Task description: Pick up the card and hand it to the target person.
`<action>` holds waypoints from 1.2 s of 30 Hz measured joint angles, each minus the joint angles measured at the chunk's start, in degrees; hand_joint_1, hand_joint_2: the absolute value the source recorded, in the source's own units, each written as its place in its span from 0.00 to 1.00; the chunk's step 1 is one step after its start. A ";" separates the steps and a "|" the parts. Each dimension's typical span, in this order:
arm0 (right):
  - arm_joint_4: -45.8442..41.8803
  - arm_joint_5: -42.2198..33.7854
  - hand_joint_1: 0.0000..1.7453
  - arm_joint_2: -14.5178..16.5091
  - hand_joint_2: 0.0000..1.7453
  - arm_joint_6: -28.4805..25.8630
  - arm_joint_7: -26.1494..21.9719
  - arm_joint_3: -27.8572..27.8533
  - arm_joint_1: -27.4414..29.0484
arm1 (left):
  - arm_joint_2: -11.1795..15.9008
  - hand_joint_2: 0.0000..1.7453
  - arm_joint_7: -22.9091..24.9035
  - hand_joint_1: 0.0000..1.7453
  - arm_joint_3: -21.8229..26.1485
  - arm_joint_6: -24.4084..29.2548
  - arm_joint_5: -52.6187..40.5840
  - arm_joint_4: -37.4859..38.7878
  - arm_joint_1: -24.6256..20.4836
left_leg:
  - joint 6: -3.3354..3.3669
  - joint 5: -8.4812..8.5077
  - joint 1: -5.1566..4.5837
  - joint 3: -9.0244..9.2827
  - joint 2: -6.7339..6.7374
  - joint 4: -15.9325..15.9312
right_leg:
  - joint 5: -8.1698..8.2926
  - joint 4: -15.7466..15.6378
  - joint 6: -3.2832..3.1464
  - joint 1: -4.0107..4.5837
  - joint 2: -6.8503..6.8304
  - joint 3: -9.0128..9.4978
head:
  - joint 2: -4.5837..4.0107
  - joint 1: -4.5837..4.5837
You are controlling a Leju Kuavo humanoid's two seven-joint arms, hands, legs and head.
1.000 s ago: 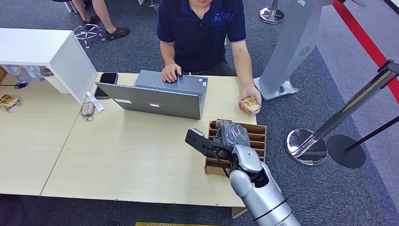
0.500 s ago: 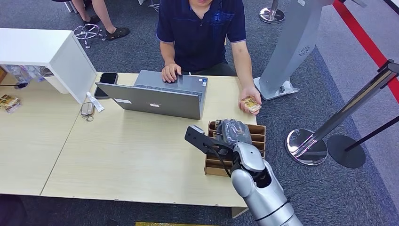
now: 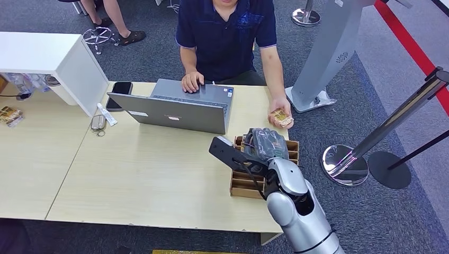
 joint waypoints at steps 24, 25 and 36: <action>-4.37 2.34 0.90 -4.45 1.00 -1.76 1.35 -7.04 -6.24 | -0.11 0.00 0.55 0.00 0.13 -1.12 -2.52 0.09 0.01 | 0.00 0.00 -0.02 0.00 0.00 0.02 | 0.02 0.00 0.02 -0.01 -0.01 0.01 | 0.00 0.00; -3.77 2.76 0.91 -4.85 1.00 -2.20 0.99 -7.85 -7.16 | -0.15 0.00 0.53 0.00 0.12 -1.19 -2.83 0.09 0.01 | 0.00 0.00 -0.02 -0.01 0.00 0.03 | 0.02 0.00 0.02 -0.01 -0.01 0.01 | 0.00 0.00; 5.08 5.25 0.86 -8.04 1.00 -5.66 -1.74 -15.58 -12.57 | -0.59 0.00 0.36 0.00 0.12 -1.64 -4.65 0.09 0.01 | 0.00 0.00 -0.01 -0.02 -0.01 0.05 | 0.02 0.00 0.02 -0.01 -0.02 0.00 | 0.00 -0.01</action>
